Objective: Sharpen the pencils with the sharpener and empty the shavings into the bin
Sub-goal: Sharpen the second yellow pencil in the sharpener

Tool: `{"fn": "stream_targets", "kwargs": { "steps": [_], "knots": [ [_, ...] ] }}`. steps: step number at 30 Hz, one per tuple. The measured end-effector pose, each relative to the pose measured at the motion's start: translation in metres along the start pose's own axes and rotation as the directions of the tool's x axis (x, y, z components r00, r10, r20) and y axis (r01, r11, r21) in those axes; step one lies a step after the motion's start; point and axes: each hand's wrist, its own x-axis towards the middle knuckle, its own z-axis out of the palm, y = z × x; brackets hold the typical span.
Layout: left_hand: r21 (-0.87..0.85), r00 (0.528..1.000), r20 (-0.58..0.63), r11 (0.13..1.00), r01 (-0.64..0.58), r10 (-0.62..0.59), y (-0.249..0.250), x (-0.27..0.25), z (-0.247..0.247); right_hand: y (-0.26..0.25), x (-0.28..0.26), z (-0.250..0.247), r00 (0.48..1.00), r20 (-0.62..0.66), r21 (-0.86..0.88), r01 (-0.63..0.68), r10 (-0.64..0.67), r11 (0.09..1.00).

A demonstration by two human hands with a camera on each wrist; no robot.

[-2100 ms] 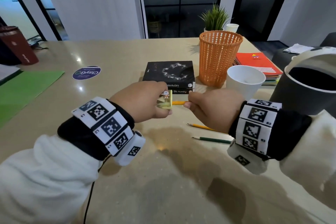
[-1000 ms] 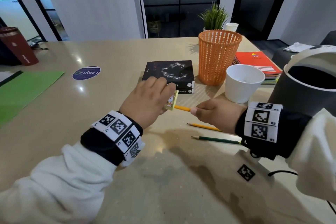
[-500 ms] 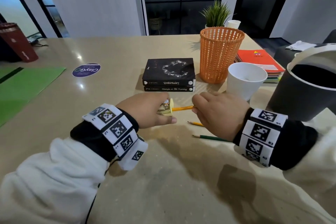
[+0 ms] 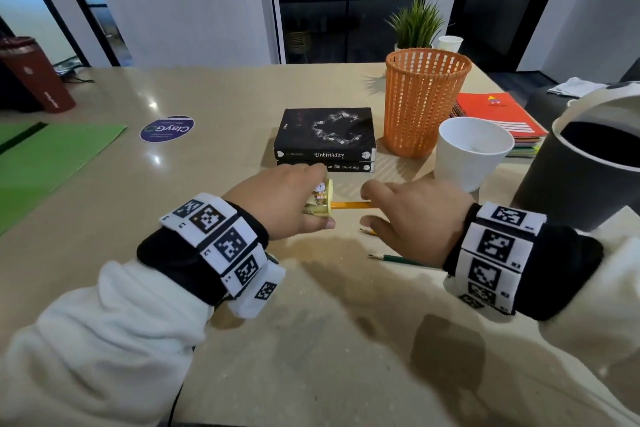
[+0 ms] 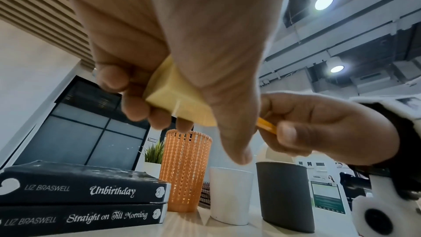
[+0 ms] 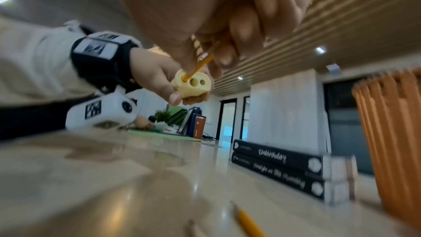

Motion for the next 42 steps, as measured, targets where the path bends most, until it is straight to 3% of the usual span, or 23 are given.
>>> {"fn": "stream_targets", "kwargs": {
  "steps": [2,6,12,15,18,21,25,29,33,38,42],
  "knots": [
    [-0.041,0.997,0.075,0.998,0.037,-0.034,0.001,-0.001,-0.002,0.000,-0.001,-0.004,0.998,0.010,-0.045,0.068,-0.068,0.997],
    [-0.088,0.988,0.157,0.996,0.027,-0.013,0.006,-0.002,-0.004,0.006,-0.001,0.005,0.978,-0.105,-0.015,0.181,-0.181,0.983],
    [0.066,0.998,0.057,0.998,-0.021,0.018,0.010,0.000,-0.003,0.003,-0.001,0.004,1.000,-0.020,0.159,0.018,-0.015,0.987],
    [0.089,0.999,0.029,0.995,-0.042,0.040,0.009,0.002,-0.003,0.002,0.002,0.003,0.982,0.181,0.301,-0.098,0.044,0.949],
    [0.019,0.999,0.037,1.000,-0.012,0.011,0.006,0.002,-0.004,-0.001,0.002,0.000,0.979,0.192,0.177,-0.097,0.062,0.979],
    [-0.111,0.997,0.073,0.993,0.047,-0.039,0.002,0.000,-0.008,0.002,-0.002,-0.002,0.999,0.029,0.026,0.015,-0.016,1.000],
    [-0.226,0.992,0.090,0.969,0.104,-0.085,-0.005,-0.003,-0.015,0.010,-0.004,0.002,0.981,-0.168,0.012,0.101,-0.097,0.995],
    [-0.260,0.994,0.048,0.960,0.108,-0.098,-0.006,-0.005,-0.018,0.016,-0.006,0.008,0.971,-0.178,-0.015,0.161,-0.161,0.987],
    [-0.240,0.996,0.007,0.967,0.088,-0.089,-0.003,-0.007,-0.018,0.012,-0.007,0.005,0.976,-0.182,0.007,0.126,-0.122,0.992],
    [-0.180,0.996,-0.080,0.983,0.036,-0.051,0.001,-0.005,-0.016,0.007,-0.007,0.002,0.992,-0.128,0.239,0.028,0.003,0.971],
    [-0.228,0.997,-0.064,0.973,0.035,-0.050,-0.001,-0.007,-0.012,0.007,-0.005,-0.003,0.995,0.088,0.309,-0.061,0.035,0.949]
  ]
}}
